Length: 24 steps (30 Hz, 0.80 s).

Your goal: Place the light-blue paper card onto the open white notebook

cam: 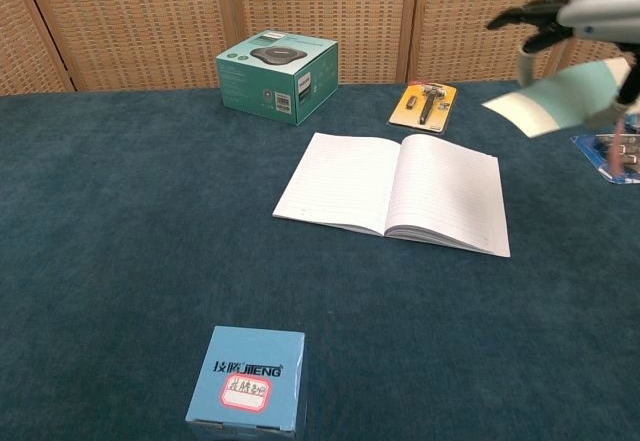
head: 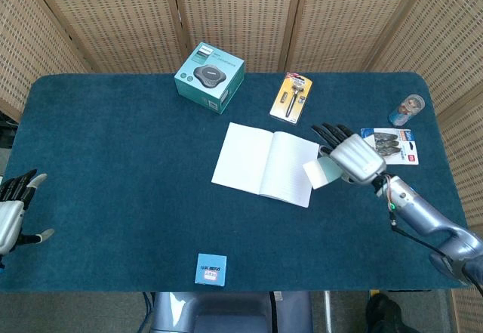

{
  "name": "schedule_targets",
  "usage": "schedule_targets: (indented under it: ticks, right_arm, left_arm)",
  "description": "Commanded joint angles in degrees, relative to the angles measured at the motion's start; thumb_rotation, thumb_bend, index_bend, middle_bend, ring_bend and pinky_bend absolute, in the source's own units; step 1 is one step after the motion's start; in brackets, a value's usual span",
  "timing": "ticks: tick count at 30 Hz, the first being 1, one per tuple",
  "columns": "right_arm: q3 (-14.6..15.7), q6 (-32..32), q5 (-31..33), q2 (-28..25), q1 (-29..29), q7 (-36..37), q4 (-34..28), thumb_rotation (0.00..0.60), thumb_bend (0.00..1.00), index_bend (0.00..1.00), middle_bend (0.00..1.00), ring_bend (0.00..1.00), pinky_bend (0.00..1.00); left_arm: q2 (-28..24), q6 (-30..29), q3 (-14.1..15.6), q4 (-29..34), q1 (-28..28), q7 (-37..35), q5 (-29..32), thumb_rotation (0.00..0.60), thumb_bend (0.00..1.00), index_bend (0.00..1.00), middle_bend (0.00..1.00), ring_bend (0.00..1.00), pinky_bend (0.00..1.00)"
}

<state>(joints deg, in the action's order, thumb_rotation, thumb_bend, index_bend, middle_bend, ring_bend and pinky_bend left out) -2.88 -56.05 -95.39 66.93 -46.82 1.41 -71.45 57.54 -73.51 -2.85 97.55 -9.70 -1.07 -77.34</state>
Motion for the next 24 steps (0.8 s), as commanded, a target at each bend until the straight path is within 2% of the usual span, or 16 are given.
schedule_targets:
  ticks: [1, 6, 10, 16, 24]
  right_arm:
    - [-6.4, 8.3, 5.6, 1.3, -6.9, -10.7, -4.2, 0.6, 0.13, 0.66, 0.0, 0.0, 0.18]
    - [-8.6, 13.1, 8.2, 8.3, -12.4, -19.6, -1.3, 0.6, 0.14, 0.66, 0.0, 0.0, 0.2]
    - [-7.6, 14.0, 6.8, 15.1, -15.5, -24.4, 4.8, 0.6, 0.14, 0.66, 0.0, 0.0, 0.23]
    - [-6.3, 15.3, 5.8, 21.8, -18.2, -24.6, 11.5, 0.6, 0.14, 0.66, 0.0, 0.0, 0.23]
    - [-5.1, 15.4, 3.6, 25.7, -21.2, -26.1, 17.1, 0.6, 0.16, 0.66, 0.0, 0.0, 0.26]
  left_arm:
    - [-0.3, 1.1, -0.5, -0.6, -0.5, -0.9, 1.1, 0.6, 0.0, 0.0, 0.0, 0.0, 0.0]
    - [-0.5, 2.8, -1.0, -1.5, -1.1, -2.1, 2.8, 0.6, 0.0, 0.0, 0.0, 0.0, 0.0]
    - [-0.6, 3.9, -1.1, -2.1, -1.4, -2.9, 3.7, 0.6, 0.0, 0.0, 0.0, 0.0, 0.0]
    - [-0.5, 5.5, -1.5, -2.6, -2.0, -3.2, 5.5, 0.6, 0.0, 0.0, 0.0, 0.0, 0.0]
    - [-0.3, 7.0, -1.9, -2.9, -2.8, -2.8, 6.8, 0.6, 0.0, 0.0, 0.0, 0.0, 0.0]
